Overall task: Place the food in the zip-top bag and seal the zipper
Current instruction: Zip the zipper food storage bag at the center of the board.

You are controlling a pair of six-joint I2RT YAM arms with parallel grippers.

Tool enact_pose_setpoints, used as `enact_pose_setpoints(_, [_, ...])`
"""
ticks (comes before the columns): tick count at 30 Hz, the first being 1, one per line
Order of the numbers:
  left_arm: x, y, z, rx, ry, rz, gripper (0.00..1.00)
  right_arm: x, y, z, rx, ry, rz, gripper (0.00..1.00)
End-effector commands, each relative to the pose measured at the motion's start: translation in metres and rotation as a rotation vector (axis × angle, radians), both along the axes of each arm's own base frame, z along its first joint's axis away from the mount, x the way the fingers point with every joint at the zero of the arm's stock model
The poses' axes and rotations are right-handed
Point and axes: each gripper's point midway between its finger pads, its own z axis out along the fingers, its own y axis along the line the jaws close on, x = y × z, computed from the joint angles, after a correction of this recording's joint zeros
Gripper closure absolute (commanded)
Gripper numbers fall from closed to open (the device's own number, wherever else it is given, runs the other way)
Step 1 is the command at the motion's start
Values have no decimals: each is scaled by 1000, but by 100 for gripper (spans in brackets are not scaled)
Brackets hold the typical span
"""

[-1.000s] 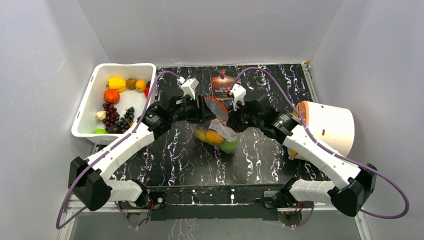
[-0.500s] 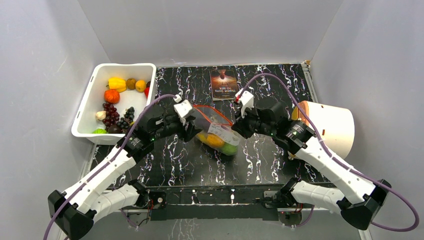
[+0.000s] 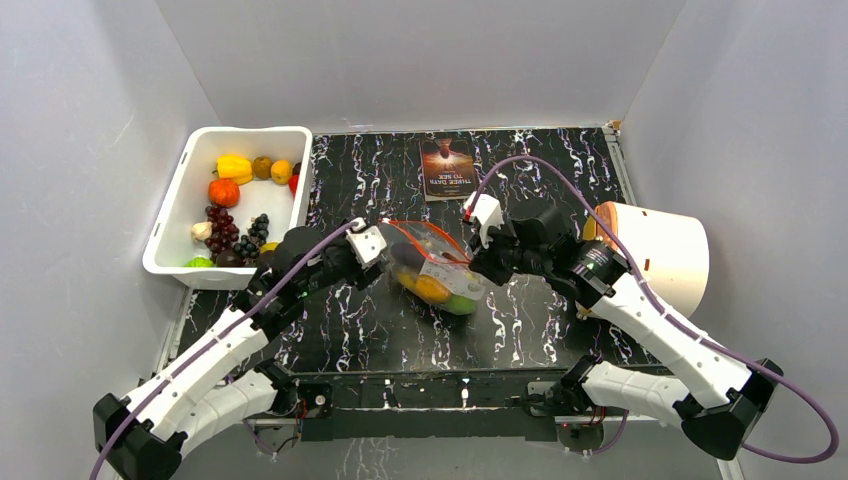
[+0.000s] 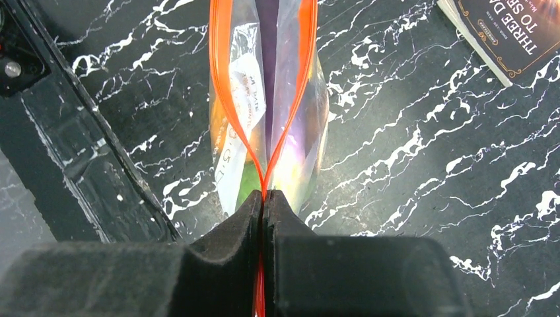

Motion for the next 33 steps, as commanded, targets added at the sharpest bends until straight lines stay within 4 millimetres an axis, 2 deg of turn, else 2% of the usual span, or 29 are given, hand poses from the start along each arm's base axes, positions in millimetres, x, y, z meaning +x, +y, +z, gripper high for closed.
enact_pose_setpoints(1, [15,12,27,66,-175,32,38,-4,1,30,26,-105,74,100])
enact_pose_setpoints(6, [-1,-4,15,74,-147,-109,34,-8,-1,44,37,-180,126,100])
enact_pose_setpoints(13, [1,-10,1,84,-109,-129,41,-15,2,45,46,-177,173,100])
enact_pose_setpoints(15, [-1,-11,-3,83,-96,-143,49,-16,2,43,42,-180,184,100])
enact_pose_setpoints(18, [-3,-13,-3,53,-98,-150,65,-19,2,42,46,-181,202,100])
enact_pose_setpoints(19, [-4,-13,-2,42,-100,-152,67,-20,3,42,46,-180,206,100])
enact_pose_setpoints(20, [-4,-12,-1,34,-103,-147,64,-20,2,42,44,-178,207,100])
enact_pose_setpoints(22, [-1,-8,-1,31,-119,-119,53,-22,1,41,39,-177,210,100])
enact_pose_setpoints(23, [1,-5,-2,30,-127,-99,51,-22,0,41,36,-178,210,100])
enact_pose_setpoints(25, [3,1,-3,2,-120,-80,50,-22,-2,40,27,-187,214,100])
enact_pose_setpoints(29, [-6,0,9,-116,-34,-173,46,-26,-4,44,33,-222,237,100])
enact_pose_setpoints(33, [1,7,13,-147,-50,-155,46,-30,-1,45,39,-222,266,100])
